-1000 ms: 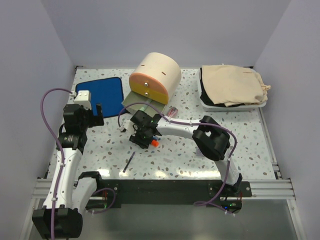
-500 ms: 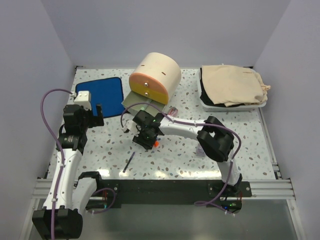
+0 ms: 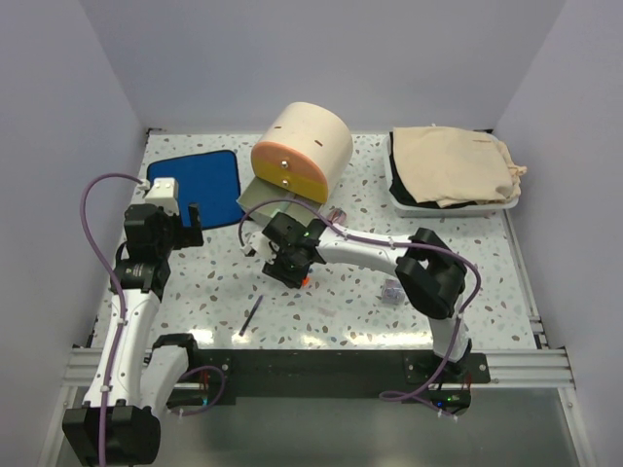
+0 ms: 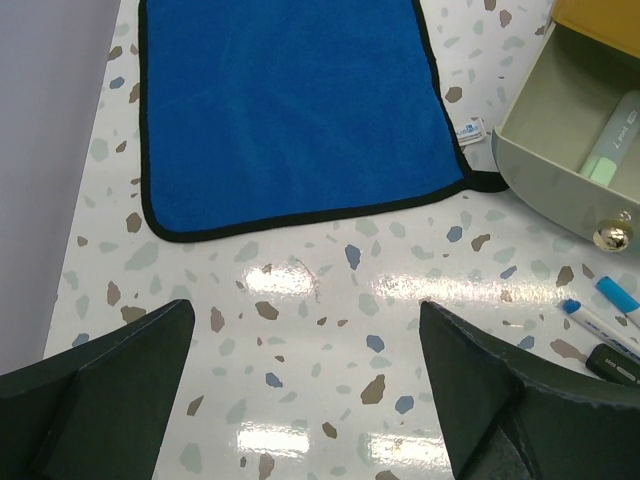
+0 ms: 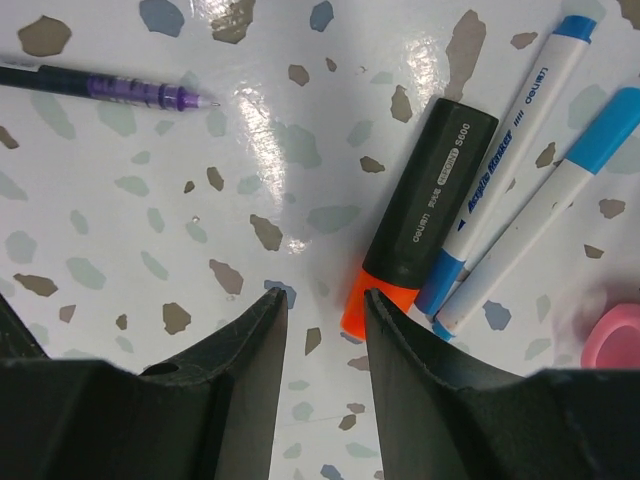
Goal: Sort the stationery into containers
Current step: Pick up the pen from the center of the board, then place the pen in the storage box, then pick up the pen from the center of the board.
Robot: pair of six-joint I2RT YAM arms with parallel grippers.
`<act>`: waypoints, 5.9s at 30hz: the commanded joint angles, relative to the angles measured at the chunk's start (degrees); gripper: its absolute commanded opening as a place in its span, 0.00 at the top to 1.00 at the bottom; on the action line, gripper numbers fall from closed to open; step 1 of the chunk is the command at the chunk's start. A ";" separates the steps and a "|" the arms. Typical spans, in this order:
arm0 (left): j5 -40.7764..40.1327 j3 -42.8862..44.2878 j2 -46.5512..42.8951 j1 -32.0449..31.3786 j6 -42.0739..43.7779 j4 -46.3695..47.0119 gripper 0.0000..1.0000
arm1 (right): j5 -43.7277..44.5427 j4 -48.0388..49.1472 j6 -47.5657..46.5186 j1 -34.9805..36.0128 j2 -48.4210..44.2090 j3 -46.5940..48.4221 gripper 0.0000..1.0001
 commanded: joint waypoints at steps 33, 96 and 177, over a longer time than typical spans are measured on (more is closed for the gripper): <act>1.34 -0.46 0.54 -0.23 0.68 1.61 0.00 | -2.66 -0.64 -6.27 -2.25 -3.90 0.74 0.52; 3.71 -0.98 0.80 0.29 -0.02 5.21 0.00 | 7.87 -7.16 -13.74 -4.89 -4.96 21.48 1.00; 5.30 -1.69 3.62 1.00 -0.90 4.95 0.00 | -10.74 8.59 -18.31 -7.18 12.89 9.80 0.46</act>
